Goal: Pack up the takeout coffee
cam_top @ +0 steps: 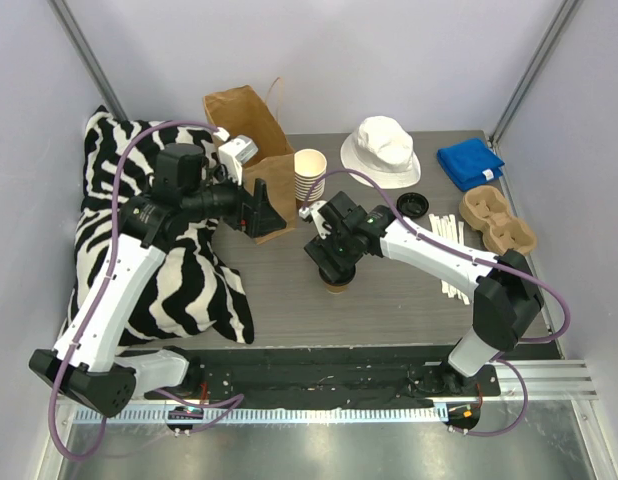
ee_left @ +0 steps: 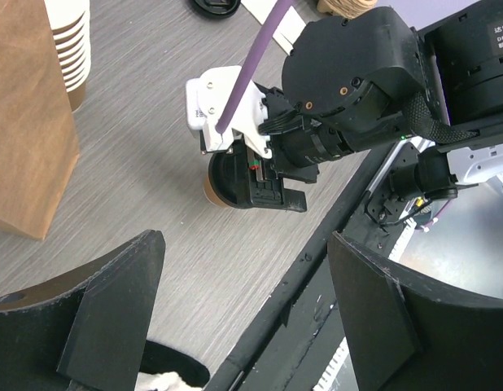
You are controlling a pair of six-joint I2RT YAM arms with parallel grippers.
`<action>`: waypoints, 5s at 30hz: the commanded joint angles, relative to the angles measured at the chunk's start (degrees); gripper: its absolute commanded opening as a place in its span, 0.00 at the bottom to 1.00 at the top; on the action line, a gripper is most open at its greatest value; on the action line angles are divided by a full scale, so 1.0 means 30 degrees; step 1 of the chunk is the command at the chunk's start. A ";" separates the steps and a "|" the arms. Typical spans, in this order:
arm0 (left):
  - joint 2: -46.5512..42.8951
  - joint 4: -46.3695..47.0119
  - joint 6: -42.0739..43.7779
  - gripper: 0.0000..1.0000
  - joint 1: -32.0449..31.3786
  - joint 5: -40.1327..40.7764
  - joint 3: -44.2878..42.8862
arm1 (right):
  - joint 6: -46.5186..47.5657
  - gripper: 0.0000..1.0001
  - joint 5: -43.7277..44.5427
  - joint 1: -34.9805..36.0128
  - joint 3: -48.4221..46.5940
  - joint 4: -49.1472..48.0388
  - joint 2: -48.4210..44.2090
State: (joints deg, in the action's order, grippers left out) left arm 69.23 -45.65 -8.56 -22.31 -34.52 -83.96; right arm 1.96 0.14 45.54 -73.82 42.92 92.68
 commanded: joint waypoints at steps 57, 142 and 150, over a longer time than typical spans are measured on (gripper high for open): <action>0.0653 0.1651 -0.1806 0.86 0.2454 -0.1558 -0.1573 | 0.2424 1.00 -0.0135 -0.9408 -1.0050 -0.0741 0.7046; -0.3360 -0.2978 0.1505 0.90 0.6614 -0.6509 0.3906 | 0.4123 0.37 -0.0692 -2.2299 -0.7853 0.5880 0.5257; -0.3243 -0.2977 0.1417 0.90 0.6732 -0.6686 0.3817 | 0.4152 0.34 -0.0195 -2.1948 -0.7620 0.5792 0.5521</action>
State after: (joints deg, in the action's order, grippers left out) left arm 60.14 -56.40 -3.86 -2.59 -52.60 -71.57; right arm 14.79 -2.11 -21.02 -96.57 61.41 109.03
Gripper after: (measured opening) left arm 0.902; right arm 0.350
